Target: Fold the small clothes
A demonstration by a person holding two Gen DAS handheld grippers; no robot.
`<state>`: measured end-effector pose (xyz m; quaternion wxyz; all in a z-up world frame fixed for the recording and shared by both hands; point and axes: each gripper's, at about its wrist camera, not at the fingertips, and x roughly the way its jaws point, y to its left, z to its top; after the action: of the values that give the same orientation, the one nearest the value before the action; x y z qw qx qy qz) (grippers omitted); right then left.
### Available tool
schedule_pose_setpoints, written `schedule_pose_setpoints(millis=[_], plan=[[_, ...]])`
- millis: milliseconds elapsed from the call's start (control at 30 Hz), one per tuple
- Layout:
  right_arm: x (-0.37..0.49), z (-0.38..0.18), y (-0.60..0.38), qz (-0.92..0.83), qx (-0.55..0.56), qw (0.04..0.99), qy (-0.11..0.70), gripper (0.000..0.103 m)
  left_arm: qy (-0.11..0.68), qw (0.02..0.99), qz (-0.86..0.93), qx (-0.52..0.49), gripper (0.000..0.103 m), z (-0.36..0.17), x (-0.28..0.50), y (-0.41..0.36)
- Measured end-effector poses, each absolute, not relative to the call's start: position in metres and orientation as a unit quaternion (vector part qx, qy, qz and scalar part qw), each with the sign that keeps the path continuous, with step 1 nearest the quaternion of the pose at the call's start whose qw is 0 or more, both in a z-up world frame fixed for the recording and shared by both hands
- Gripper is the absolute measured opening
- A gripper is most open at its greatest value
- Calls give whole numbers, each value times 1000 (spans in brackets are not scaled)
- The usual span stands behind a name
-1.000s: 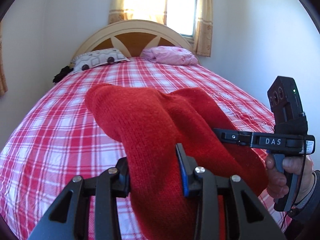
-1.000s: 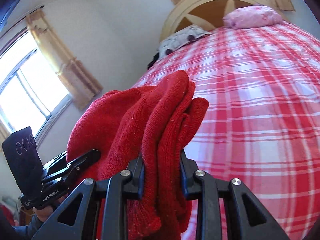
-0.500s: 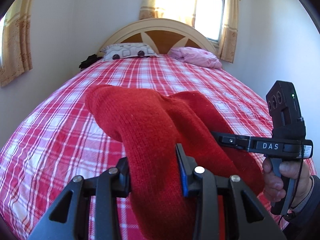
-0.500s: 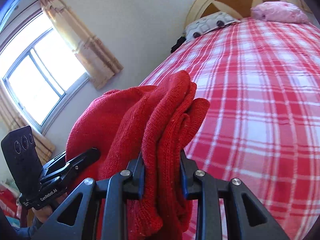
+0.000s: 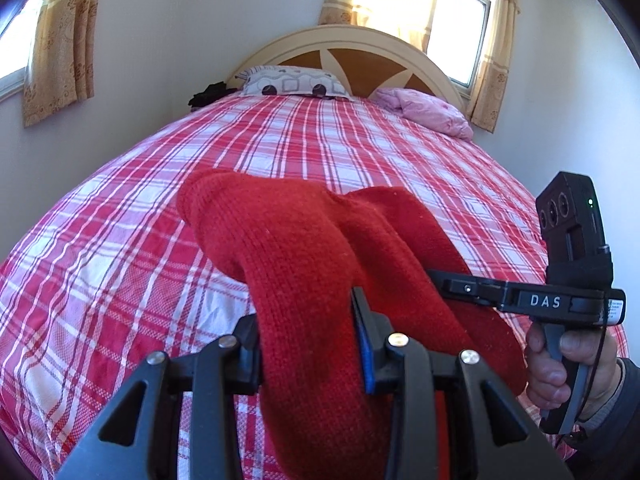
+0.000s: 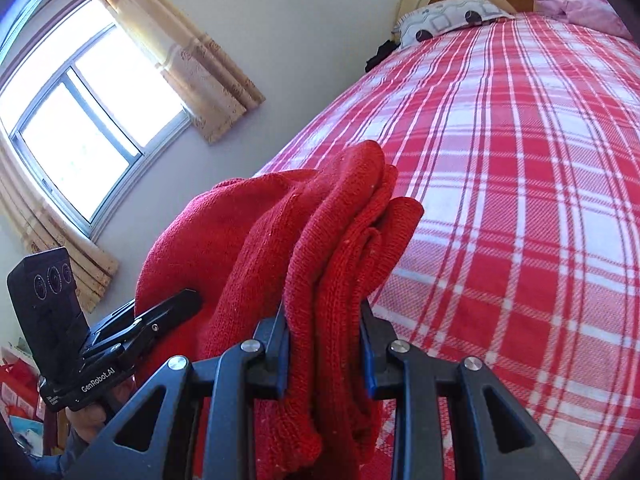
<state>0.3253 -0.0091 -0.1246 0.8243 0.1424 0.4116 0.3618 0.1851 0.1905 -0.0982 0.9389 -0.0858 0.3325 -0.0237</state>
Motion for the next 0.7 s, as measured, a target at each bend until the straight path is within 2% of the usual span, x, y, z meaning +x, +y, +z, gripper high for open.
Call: schedule_pose_setpoints(millis=[700], plan=[[342, -159, 1, 346, 153, 813, 443, 28, 362, 924, -27, -121, 37, -139, 187, 213]])
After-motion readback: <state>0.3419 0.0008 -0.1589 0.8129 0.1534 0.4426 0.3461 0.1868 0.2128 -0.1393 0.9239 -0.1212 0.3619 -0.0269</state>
